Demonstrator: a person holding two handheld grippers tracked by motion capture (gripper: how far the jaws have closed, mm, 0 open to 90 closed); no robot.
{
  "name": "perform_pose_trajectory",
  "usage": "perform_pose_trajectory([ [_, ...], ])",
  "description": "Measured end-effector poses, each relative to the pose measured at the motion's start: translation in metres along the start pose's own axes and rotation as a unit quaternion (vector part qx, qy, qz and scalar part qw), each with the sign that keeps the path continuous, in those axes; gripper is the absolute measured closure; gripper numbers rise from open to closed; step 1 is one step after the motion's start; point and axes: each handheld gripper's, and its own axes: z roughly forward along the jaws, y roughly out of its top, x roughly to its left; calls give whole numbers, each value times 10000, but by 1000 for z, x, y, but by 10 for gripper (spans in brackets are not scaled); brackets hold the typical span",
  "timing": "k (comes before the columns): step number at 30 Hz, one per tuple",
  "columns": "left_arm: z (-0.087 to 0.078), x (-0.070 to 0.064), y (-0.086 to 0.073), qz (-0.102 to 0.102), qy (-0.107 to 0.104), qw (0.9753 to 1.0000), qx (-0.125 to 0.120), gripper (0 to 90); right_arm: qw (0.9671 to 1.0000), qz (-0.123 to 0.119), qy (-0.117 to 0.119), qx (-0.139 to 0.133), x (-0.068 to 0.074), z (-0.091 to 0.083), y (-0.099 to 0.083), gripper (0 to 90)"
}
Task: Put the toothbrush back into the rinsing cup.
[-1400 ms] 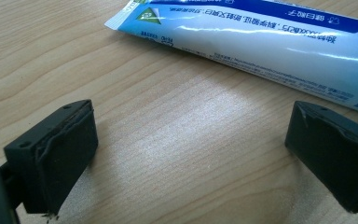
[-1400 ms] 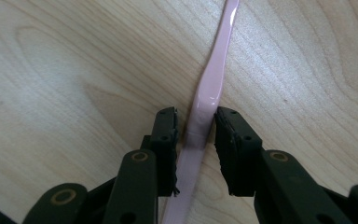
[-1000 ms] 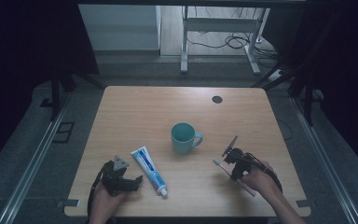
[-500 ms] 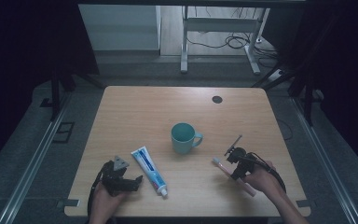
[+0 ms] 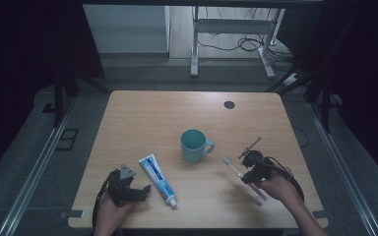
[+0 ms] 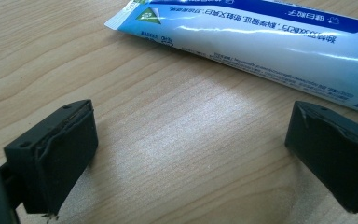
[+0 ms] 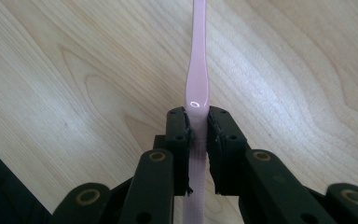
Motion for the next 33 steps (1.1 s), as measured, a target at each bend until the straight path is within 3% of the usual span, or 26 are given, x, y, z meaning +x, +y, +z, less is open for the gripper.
perform_pose_trajectory([
  [9,0,0,0,-1,-2,10000,3,24,9984,124,119,-536,-2,-11,0,784],
  [18,0,0,0,3,1,10000,2,24,9940,3,180,-1081,0,-25,6,784],
  [33,0,0,0,4,3,10000,-16,24,9872,-153,185,-1580,9,-38,21,784],
])
